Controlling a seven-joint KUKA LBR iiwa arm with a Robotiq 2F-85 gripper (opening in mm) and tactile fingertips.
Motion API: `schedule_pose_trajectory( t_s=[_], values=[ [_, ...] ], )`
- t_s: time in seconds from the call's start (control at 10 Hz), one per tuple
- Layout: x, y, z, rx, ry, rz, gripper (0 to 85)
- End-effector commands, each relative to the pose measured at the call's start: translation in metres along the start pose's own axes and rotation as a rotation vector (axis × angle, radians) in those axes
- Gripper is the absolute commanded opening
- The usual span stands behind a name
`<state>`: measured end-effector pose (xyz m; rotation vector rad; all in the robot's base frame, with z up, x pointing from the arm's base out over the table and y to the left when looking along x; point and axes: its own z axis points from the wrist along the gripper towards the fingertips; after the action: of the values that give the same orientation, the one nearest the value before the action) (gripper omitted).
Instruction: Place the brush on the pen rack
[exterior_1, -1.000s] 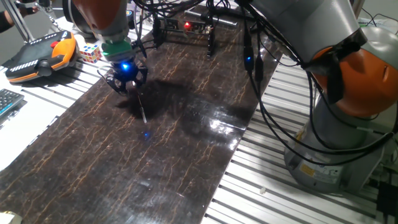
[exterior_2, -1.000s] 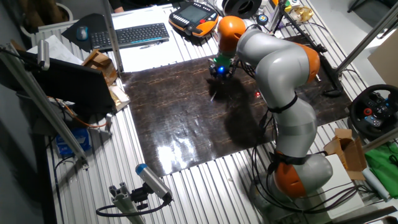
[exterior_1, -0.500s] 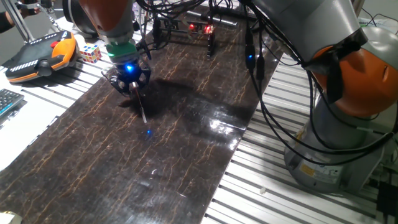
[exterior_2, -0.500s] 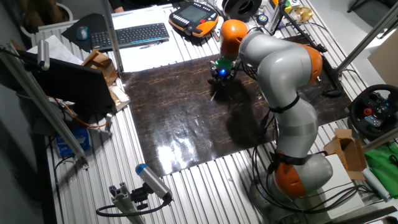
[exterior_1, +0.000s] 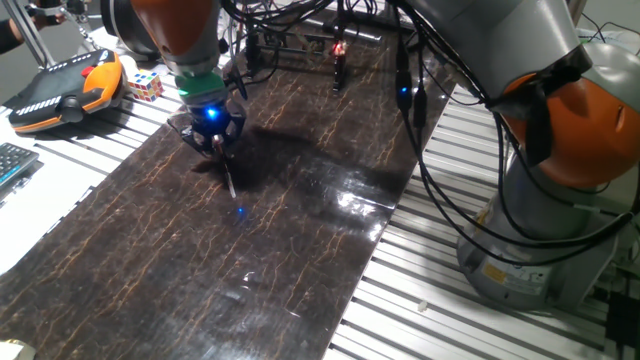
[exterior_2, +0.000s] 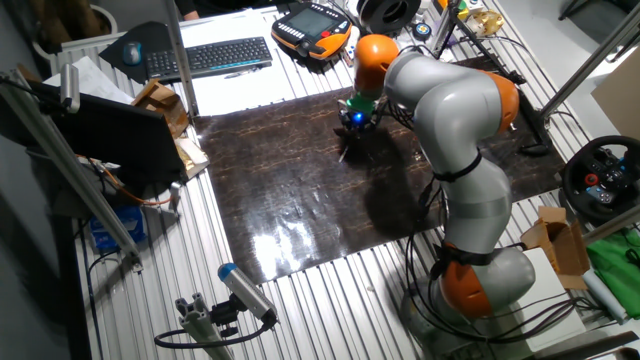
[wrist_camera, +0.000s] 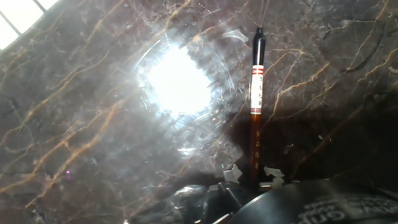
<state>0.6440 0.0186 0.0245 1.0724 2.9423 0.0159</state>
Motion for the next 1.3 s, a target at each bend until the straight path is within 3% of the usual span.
schedule_pose_trajectory(
  t_s=[0.0, 0.2, 0.4, 0.6, 0.7, 1.0, 1.2],
  values=[
    [0.000, 0.000, 0.001, -0.002, 0.000, -0.003, 21.3],
    [0.001, -0.001, 0.004, -0.008, -0.005, -0.009, 17.0],
    [0.001, -0.001, 0.003, -0.019, -0.002, -0.017, 4.0],
    [0.000, 0.001, -0.005, -0.016, 0.000, -0.018, 1.0],
    [0.001, 0.002, -0.014, -0.009, -0.013, -0.003, 1.0],
    [0.003, -0.001, -0.066, 0.030, -0.045, 0.048, 1.0],
    [-0.001, -0.010, -0.092, 0.076, -0.150, 0.050, 1.0]
  ],
)
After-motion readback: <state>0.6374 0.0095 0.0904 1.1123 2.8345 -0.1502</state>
